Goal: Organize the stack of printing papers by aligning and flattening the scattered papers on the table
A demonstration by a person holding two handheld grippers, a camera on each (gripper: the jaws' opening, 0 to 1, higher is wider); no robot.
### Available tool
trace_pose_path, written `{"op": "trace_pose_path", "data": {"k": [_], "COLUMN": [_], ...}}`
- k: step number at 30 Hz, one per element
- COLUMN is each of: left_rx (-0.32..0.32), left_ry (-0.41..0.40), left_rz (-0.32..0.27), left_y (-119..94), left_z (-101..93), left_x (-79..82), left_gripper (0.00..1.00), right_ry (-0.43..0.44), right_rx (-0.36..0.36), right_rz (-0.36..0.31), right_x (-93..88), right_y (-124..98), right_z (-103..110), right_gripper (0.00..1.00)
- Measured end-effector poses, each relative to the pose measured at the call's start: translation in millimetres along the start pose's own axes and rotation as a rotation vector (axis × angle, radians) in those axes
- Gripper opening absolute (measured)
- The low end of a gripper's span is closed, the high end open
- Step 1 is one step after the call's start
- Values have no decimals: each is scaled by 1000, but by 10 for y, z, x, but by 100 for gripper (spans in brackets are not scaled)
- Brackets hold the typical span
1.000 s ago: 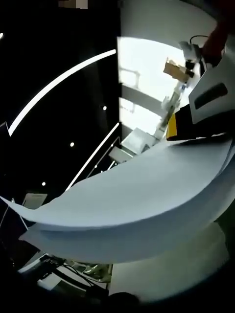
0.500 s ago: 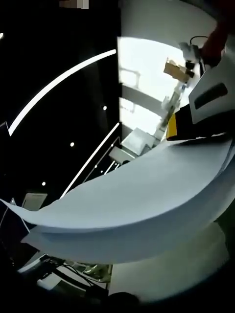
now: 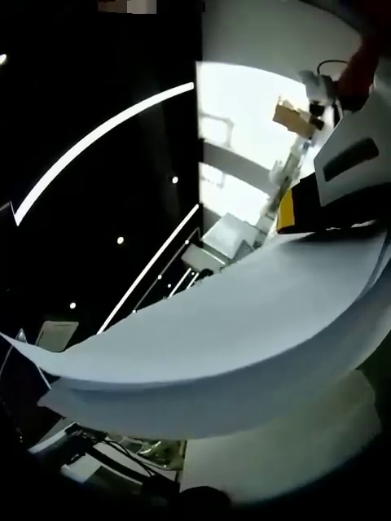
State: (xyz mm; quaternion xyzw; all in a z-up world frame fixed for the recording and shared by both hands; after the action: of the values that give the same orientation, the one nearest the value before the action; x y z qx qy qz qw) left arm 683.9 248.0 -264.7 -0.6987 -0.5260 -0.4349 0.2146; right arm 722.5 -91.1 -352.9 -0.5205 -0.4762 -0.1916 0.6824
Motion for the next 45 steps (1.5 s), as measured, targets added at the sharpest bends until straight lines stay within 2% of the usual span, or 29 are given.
{"op": "trace_pose_path", "data": {"k": [6, 11, 22, 26, 34, 45], "left_rx": [-1, 0, 0, 0, 0, 0], "left_ry": [-1, -3, -4, -5, -7, -7], "left_rz": [0, 0, 0, 0, 0, 2], "left_y": [4, 5, 5, 3, 1, 1], "left_z": [6, 11, 7, 3, -4, 5], "left_x": [2, 3, 0, -2, -6, -6], "left_gripper": [12, 12, 12, 12, 12, 12], "right_ry": [-12, -36, -45, -58, -65, -80], "right_rx": [14, 58, 76, 100, 102, 101], "right_rz": [-4, -9, -12, -16, -20, -24], "right_x": [13, 31, 50, 58, 53, 57], "right_y": [7, 14, 11, 10, -4, -7], "right_z": [38, 132, 171, 201, 216, 225], "right_gripper": [55, 44, 38, 26, 21, 7]}}
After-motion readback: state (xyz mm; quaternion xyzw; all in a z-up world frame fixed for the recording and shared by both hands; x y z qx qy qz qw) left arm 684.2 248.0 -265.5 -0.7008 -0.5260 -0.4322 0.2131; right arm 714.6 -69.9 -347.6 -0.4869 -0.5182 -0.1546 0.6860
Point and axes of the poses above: the point that each gripper's makers call its tool centre point, and the gripper's own axes: y roughly forward along the fingers, z roughly to its left, x roughly out of its top, the point moved 1 cm from there along -y, roughly backward along the fingers, and after that the axes turned 7 degrees about z, right-handed, at the moved point
